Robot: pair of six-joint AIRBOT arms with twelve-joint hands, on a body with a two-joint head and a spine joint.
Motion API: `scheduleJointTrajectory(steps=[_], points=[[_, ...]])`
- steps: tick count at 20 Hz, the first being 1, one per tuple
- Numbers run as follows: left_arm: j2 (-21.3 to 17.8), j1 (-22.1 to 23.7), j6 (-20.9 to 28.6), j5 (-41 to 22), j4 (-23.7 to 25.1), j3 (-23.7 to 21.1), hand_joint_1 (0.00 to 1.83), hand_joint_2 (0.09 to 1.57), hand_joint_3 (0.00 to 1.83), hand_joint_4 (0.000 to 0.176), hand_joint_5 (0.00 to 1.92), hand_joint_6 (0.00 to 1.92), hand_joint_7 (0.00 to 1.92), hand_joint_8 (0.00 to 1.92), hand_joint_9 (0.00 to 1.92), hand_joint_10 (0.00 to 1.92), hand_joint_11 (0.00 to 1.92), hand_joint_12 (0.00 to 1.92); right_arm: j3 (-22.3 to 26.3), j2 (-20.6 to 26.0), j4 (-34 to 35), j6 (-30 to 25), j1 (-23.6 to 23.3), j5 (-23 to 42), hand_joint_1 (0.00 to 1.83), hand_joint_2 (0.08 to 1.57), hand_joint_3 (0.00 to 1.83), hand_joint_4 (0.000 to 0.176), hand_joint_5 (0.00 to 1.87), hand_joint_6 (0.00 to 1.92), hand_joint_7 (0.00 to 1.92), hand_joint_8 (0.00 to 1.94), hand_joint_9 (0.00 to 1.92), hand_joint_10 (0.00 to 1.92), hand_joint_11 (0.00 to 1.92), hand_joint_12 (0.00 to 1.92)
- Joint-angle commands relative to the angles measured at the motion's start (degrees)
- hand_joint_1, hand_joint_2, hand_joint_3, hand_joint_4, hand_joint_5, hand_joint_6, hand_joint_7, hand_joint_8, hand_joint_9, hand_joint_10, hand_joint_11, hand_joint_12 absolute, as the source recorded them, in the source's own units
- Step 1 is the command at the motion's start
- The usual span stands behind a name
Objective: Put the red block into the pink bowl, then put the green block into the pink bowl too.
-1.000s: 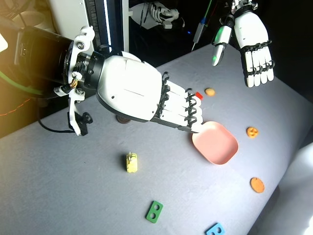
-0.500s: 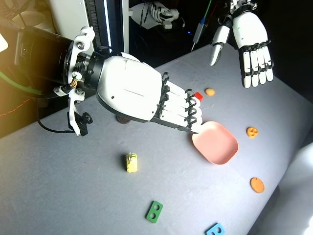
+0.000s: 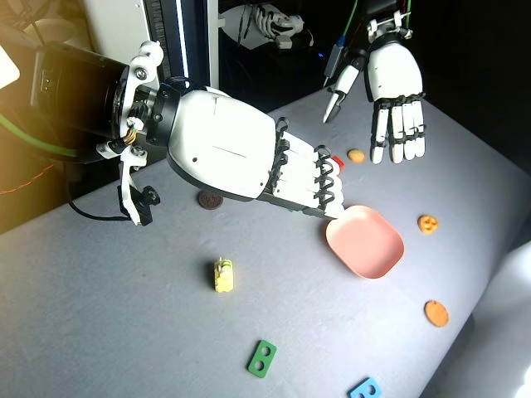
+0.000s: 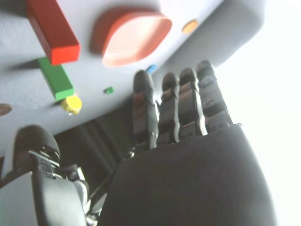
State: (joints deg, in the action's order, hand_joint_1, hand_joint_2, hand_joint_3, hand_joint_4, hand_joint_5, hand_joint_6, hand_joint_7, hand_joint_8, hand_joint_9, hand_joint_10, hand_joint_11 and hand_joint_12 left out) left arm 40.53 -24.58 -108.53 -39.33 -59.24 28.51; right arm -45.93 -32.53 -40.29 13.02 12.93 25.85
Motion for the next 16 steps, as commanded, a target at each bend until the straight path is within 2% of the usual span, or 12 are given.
scheduleJointTrajectory(steps=[1,2,3,5,6,7,12,16], points=[[0.05,0.34,0.21,-5.51,2.37,-0.21,0.47,0.96,0.00,0.018,0.54,0.02,0.17,0.00,0.02,0.00,0.00,0.00,0.02,0.59,2.00,-0.30,-0.60,5.10,0.12,1.19,0.00,0.000,0.12,0.00,0.11,0.00,0.07,0.00,0.01,0.17],[1.28,0.07,0.48,-6.52,2.34,-0.04,0.49,0.95,0.00,0.026,0.59,0.03,0.18,0.01,0.03,0.01,0.00,0.00,0.05,0.59,2.00,-0.29,-0.59,5.10,0.12,1.19,0.00,0.000,0.13,0.00,0.11,0.00,0.08,0.00,0.00,0.23],[2.13,-0.01,0.59,-7.10,2.33,0.11,0.54,0.96,0.00,0.008,0.61,0.03,0.17,0.00,0.03,0.00,0.00,0.00,0.06,0.59,2.00,-0.29,-0.59,5.10,0.12,1.18,0.00,0.000,0.13,0.00,0.11,0.00,0.07,0.00,0.00,0.21],[3.90,-0.08,0.77,-8.10,2.33,0.50,0.59,0.96,0.00,0.000,0.66,0.04,0.17,0.00,0.02,0.00,0.00,0.00,0.06,0.59,2.00,-0.28,-0.59,5.10,0.14,1.17,0.00,0.000,0.14,0.00,0.12,0.00,0.07,0.00,0.00,0.21],[4.88,-0.08,1.07,-8.65,2.33,0.74,0.60,0.95,0.00,0.000,0.70,0.02,0.17,0.00,0.02,0.00,0.00,0.00,0.06,0.59,1.99,-0.27,-0.59,5.11,0.13,1.17,0.00,0.000,0.16,0.00,0.14,0.00,0.10,0.01,0.00,0.28],[5.84,-0.08,1.21,-9.12,2.35,0.95,0.60,0.95,0.00,0.000,0.72,0.02,0.18,0.00,0.02,0.00,0.00,0.00,0.06,0.59,1.99,-0.25,-0.59,5.11,0.08,1.19,0.00,0.000,0.11,0.00,0.09,0.00,0.04,0.00,0.00,0.13],[10.10,-1.47,2.69,-12.26,3.35,1.57,0.56,0.97,0.01,0.000,0.71,0.01,0.22,0.01,0.06,0.01,0.00,0.00,0.06,0.59,1.99,-0.20,-0.59,5.13,0.05,1.19,0.00,0.000,0.14,0.01,0.12,0.00,0.07,0.00,0.00,0.24],[11.63,-2.08,3.09,-13.19,4.73,2.43,0.50,0.98,0.01,0.000,0.71,0.01,0.18,0.01,0.03,0.01,0.00,0.00,0.06,0.60,1.99,-0.20,-0.60,5.28,0.00,1.21,0.00,0.000,0.12,0.00,0.10,0.00,0.05,0.00,0.00,0.15]])
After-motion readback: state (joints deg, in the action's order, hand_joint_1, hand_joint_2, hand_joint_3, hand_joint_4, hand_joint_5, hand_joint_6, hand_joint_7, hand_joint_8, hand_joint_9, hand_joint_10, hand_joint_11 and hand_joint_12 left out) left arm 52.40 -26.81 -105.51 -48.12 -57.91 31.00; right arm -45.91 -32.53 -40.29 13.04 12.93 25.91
